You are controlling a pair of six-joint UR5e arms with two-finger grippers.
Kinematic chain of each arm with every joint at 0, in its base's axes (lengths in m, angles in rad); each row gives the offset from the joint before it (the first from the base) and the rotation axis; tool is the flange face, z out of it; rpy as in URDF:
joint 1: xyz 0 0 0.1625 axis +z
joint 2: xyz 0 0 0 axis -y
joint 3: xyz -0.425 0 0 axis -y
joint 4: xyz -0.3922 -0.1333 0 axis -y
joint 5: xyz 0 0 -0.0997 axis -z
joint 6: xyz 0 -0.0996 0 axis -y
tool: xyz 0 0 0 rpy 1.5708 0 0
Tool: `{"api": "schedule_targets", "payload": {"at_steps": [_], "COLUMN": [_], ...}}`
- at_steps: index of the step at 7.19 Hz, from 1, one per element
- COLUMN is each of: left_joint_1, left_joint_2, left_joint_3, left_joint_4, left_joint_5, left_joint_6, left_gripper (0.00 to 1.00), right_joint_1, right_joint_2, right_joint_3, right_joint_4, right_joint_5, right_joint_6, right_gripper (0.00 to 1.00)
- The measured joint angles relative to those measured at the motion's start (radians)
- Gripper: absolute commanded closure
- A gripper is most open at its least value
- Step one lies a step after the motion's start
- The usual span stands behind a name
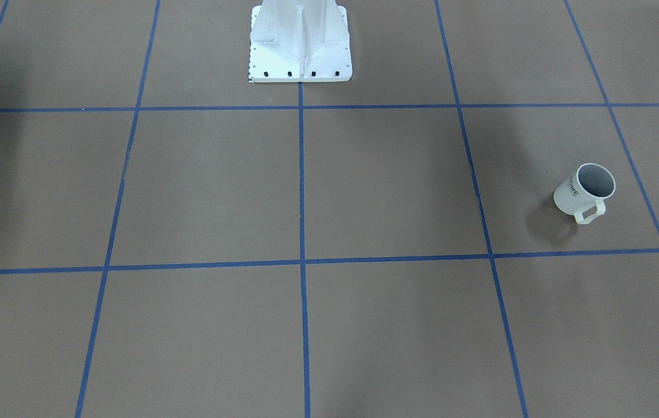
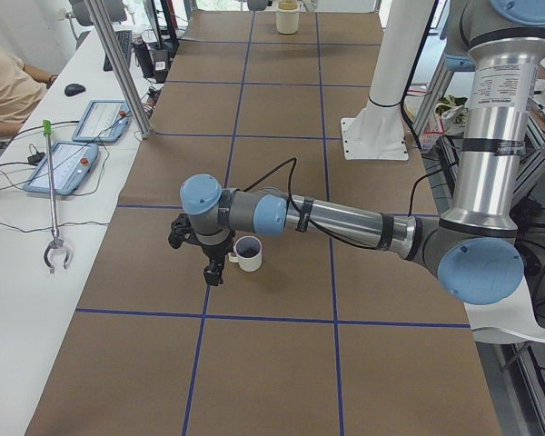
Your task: Left arm hands cup to right arm to dump lemon
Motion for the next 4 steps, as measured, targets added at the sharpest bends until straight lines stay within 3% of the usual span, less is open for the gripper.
{"api": "schedule_targets", "payload": {"at_steps": [4], "left_joint_1": [-0.040], "left_joint_2": [0.008], "left_joint_3": [0.051], "left_joint_4": [0.007], "left_joint_5": [-0.002], "left_joint_6": [0.052], "left_gripper": [0.00], "right_joint_1": [0.048], "right_joint_2": [0.015], "right_joint_3": [-0.001], "right_joint_4": [-0.249], "right_joint_5": [0.001], "right_joint_6": [-0.209], "right_gripper": [0.00]}}
